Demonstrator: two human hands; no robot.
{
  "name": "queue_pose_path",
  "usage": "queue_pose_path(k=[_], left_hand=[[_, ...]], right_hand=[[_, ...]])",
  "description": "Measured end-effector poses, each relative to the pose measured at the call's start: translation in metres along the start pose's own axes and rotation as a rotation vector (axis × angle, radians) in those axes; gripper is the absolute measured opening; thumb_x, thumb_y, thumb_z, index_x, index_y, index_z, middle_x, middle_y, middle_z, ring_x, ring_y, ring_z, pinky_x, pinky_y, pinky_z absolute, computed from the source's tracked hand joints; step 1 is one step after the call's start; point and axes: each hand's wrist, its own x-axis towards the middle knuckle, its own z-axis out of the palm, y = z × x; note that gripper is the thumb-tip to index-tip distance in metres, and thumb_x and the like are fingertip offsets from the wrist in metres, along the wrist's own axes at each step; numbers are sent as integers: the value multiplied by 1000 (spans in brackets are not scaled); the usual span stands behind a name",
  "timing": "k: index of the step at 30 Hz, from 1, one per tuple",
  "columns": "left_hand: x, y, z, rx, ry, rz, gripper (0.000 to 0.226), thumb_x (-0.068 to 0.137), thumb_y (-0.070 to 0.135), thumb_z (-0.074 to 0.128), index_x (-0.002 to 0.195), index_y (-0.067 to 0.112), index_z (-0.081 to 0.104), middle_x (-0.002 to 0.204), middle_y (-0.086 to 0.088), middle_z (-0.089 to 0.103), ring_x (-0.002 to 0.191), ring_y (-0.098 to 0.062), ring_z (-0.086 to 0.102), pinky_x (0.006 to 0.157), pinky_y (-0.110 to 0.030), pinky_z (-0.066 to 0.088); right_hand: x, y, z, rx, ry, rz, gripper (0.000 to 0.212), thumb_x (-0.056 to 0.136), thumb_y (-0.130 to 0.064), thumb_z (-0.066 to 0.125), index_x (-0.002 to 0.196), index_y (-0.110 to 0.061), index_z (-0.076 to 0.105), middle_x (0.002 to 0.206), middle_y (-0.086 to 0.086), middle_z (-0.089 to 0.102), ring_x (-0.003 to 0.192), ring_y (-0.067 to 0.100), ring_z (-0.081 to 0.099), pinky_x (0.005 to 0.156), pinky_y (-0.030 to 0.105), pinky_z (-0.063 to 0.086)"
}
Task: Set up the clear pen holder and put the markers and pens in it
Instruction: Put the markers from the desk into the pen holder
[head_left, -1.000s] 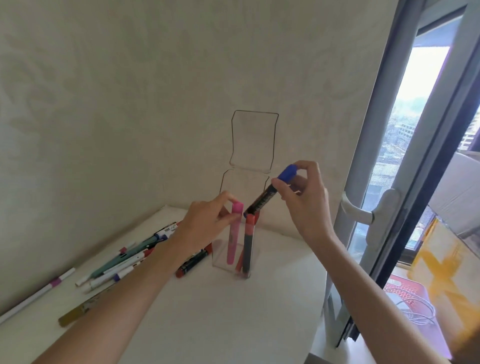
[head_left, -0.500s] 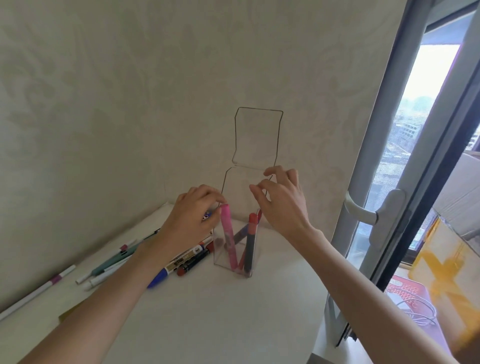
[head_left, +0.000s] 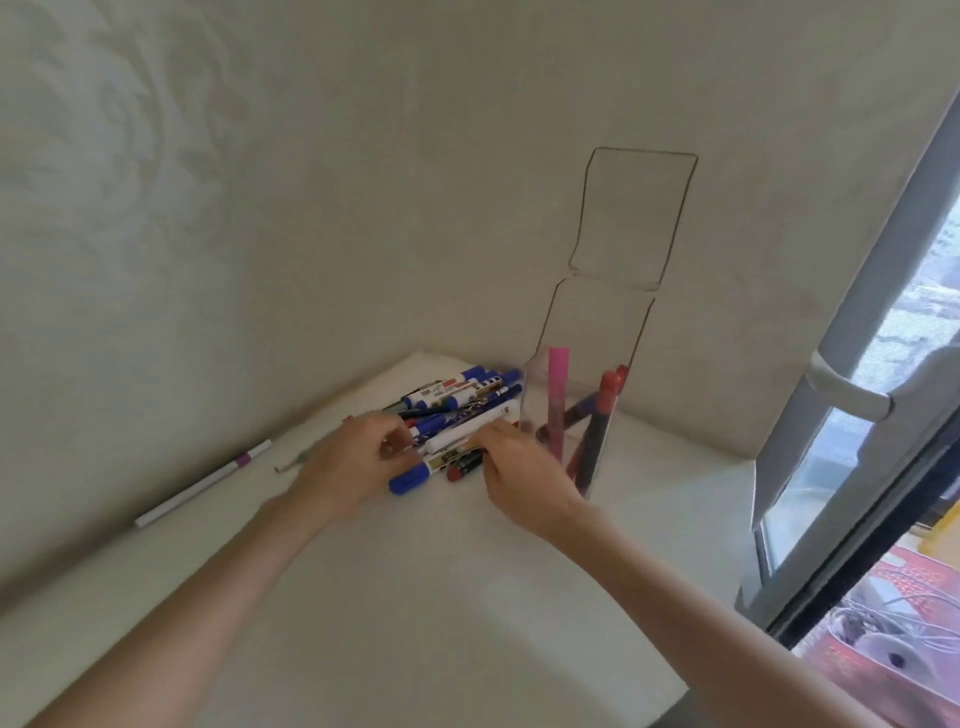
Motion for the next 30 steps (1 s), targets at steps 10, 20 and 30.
queue_pose_path(k=[10, 20, 30], left_hand=[[-16, -2, 24, 236, 72, 35, 14, 88, 31, 50, 100, 24, 54, 104, 3, 57, 89, -13, 52, 69, -24, 40], [-38, -13, -1, -591, 335, -197, 16, 81, 25, 65, 86, 10, 64, 74, 0, 64, 58, 2, 55, 56, -13, 40], [-3, 60, -57, -1058, 454, -12, 18, 88, 17, 55, 103, 25, 50, 91, -3, 69, 78, -15, 68, 67, -21, 57]], right_hand=[[-7, 9, 14, -234, -123, -277, 41, 86, 0, 46, 125, -12, 51, 124, 7, 47, 112, 22, 43, 90, 32, 42], [-24, -18, 20, 73, -8, 349, 36, 89, -47, 51, 101, -13, 51, 98, 3, 54, 84, 21, 58, 67, 32, 49], [-45, -5, -60, 420, -70, 192, 17, 90, -13, 53, 106, -18, 59, 98, 9, 66, 80, 24, 64, 74, 39, 56]])
